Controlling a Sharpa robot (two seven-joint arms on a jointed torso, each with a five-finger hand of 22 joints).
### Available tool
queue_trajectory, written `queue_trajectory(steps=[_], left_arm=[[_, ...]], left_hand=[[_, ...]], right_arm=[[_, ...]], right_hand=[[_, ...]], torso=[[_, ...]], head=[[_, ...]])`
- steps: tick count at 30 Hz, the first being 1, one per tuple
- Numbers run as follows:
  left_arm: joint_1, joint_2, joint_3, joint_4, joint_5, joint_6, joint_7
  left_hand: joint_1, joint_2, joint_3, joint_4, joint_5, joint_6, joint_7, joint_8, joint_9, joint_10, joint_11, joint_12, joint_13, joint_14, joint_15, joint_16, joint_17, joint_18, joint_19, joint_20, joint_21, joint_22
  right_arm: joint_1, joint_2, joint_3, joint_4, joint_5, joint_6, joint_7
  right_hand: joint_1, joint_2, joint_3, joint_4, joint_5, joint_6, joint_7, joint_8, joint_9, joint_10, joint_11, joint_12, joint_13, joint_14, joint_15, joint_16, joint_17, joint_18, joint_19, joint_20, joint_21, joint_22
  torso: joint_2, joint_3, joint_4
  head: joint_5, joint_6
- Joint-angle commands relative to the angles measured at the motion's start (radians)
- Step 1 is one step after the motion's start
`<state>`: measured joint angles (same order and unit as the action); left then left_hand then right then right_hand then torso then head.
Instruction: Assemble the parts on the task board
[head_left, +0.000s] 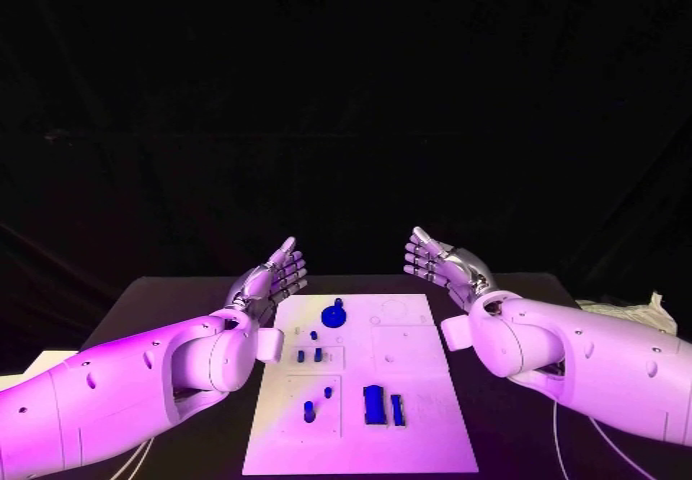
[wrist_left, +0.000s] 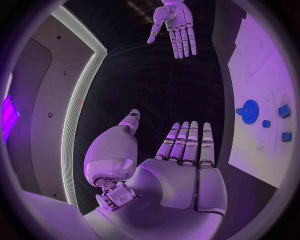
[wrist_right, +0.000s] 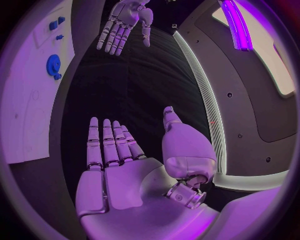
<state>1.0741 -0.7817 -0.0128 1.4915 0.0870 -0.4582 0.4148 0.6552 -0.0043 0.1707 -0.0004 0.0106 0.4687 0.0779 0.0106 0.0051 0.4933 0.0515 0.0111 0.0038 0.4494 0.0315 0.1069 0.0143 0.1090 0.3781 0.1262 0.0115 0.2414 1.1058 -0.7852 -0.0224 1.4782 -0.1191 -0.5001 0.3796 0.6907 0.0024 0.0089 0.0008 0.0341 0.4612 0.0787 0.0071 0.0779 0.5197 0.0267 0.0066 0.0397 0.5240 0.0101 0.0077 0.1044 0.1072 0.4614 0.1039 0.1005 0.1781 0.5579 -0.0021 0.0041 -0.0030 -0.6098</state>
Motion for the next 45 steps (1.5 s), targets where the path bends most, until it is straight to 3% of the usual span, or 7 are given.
queue_trajectory(steps=[1, 2, 4, 5, 6, 7, 45], left_arm=[[-0.009, 0.001, 0.004, 0.030, -0.057, -0.188, 0.072], [-0.013, 0.001, 0.006, 0.042, -0.065, -0.219, 0.080], [-0.017, 0.002, 0.009, 0.055, -0.073, -0.253, 0.089], [-0.019, 0.002, 0.010, 0.061, -0.076, -0.267, 0.093], [-0.019, 0.002, 0.010, 0.064, -0.078, -0.274, 0.095], [-0.021, 0.002, 0.011, 0.068, -0.081, -0.285, 0.098], [-0.024, 0.002, 0.013, 0.079, -0.087, -0.312, 0.105]], left_hand=[[-0.203, 0.004, -0.053, 0.000, -0.011, -0.146, -0.078, -0.011, -0.005, -0.153, -0.051, -0.011, -0.004, -0.140, -0.031, -0.034, -0.014, -0.033, -0.117, -0.039, -0.012, -0.075], [-0.233, 0.004, -0.061, 0.000, -0.011, -0.167, -0.078, -0.011, -0.005, -0.175, -0.051, -0.011, -0.004, -0.160, -0.031, -0.107, -0.014, -0.033, -0.135, -0.045, -0.012, -0.086], [-0.260, 0.004, -0.068, 0.000, -0.011, -0.187, -0.078, -0.011, -0.005, -0.196, -0.051, -0.011, -0.004, -0.178, -0.031, -0.107, -0.014, -0.037, -0.150, -0.050, -0.012, -0.096], [-0.276, 0.004, -0.072, 0.000, -0.011, -0.198, -0.078, -0.011, -0.005, -0.208, -0.051, -0.011, -0.004, -0.189, -0.031, -0.107, -0.014, -0.109, -0.160, -0.053, -0.012, -0.102], [-0.286, 0.004, -0.075, 0.000, -0.011, -0.205, -0.078, -0.011, -0.005, -0.215, -0.051, -0.011, -0.004, -0.196, -0.031, -0.107, -0.014, -0.109, -0.165, -0.055, -0.012, -0.105], [-0.300, 0.004, -0.078, 0.000, -0.011, -0.215, -0.078, -0.011, -0.005, -0.226, -0.051, -0.011, -0.004, -0.206, -0.031, -0.107, -0.014, -0.109, -0.173, -0.126, -0.012, -0.111], [-0.655, 0.004, -0.171, 0.000, -0.011, -0.469, -0.078, -0.011, -0.005, -0.493, -0.051, -0.011, -0.004, -0.449, -0.031, -0.107, -0.014, -0.109, -0.378, -0.126, -0.012, -0.241]], right_arm=[[-0.021, 0.002, 0.008, 0.037, 0.079, -0.175, 0.098], [-0.031, 0.003, 0.012, 0.052, 0.091, -0.202, 0.110], [-0.041, 0.004, 0.016, 0.069, 0.103, -0.231, 0.123], [-0.046, 0.004, 0.018, 0.076, 0.107, -0.242, 0.128], [-0.047, 0.005, 0.019, 0.079, 0.110, -0.247, 0.130], [-0.051, 0.005, 0.020, 0.083, 0.113, -0.256, 0.134], [-0.056, 0.005, 0.022, 0.092, 0.119, -0.270, 0.140]], right_hand=[[-0.213, -0.002, -0.009, -0.001, -0.034, -0.142, -0.079, -0.007, -0.078, -0.161, -0.027, -0.007, -0.040, -0.162, -0.010, -0.008, -0.032, -0.032, -0.142, -0.032, -0.100, -0.055], [-0.244, -0.002, -0.009, -0.001, -0.034, -0.163, -0.079, -0.007, -0.078, -0.184, -0.027, -0.007, -0.040, -0.185, -0.010, -0.008, -0.104, -0.032, -0.163, -0.104, -0.100, -0.063], [-0.274, -0.002, -0.009, -0.001, -0.034, -0.183, -0.079, -0.007, -0.078, -0.207, -0.027, -0.007, -0.040, -0.208, -0.010, -0.008, -0.104, -0.032, -0.183, -0.104, -0.100, -0.071], [-0.290, -0.002, -0.009, -0.001, -0.034, -0.194, -0.079, -0.007, -0.078, -0.219, -0.027, -0.007, -0.040, -0.220, -0.010, -0.008, -0.104, -0.034, -0.192, -0.104, -0.100, -0.075], [-0.301, -0.002, -0.009, -0.001, -0.034, -0.201, -0.079, -0.007, -0.078, -0.227, -0.027, -0.007, -0.040, -0.228, -0.010, -0.008, -0.104, -0.107, -0.200, -0.104, -0.100, -0.078], [-0.316, -0.002, -0.009, -0.001, -0.034, -0.211, -0.079, -0.007, -0.078, -0.239, -0.027, -0.007, -0.040, -0.240, -0.010, -0.008, -0.104, -0.107, -0.211, -0.104, -0.100, -0.082], [-0.691, -0.002, -0.009, -0.001, -0.034, -0.461, -0.079, -0.007, -0.078, -0.520, -0.027, -0.007, -0.040, -0.524, -0.010, -0.008, -0.104, -0.107, -0.461, -0.104, -0.100, -0.178]], torso=[[-0.014, 0.0021, -0.0041], [-0.014, 0.0021, -0.0041], [-0.014, 0.0021, -0.0041], [-0.014, 0.0021, -0.0041], [-0.014, 0.0021, -0.0041], [-0.014, 0.0021, -0.0041], [-0.014, 0.0021, -0.0041]], head=[[0.003, 0.010], [0.003, 0.010], [0.003, 0.010], [0.003, 0.010], [0.003, 0.010], [0.003, 0.010], [0.003, 0.010]])
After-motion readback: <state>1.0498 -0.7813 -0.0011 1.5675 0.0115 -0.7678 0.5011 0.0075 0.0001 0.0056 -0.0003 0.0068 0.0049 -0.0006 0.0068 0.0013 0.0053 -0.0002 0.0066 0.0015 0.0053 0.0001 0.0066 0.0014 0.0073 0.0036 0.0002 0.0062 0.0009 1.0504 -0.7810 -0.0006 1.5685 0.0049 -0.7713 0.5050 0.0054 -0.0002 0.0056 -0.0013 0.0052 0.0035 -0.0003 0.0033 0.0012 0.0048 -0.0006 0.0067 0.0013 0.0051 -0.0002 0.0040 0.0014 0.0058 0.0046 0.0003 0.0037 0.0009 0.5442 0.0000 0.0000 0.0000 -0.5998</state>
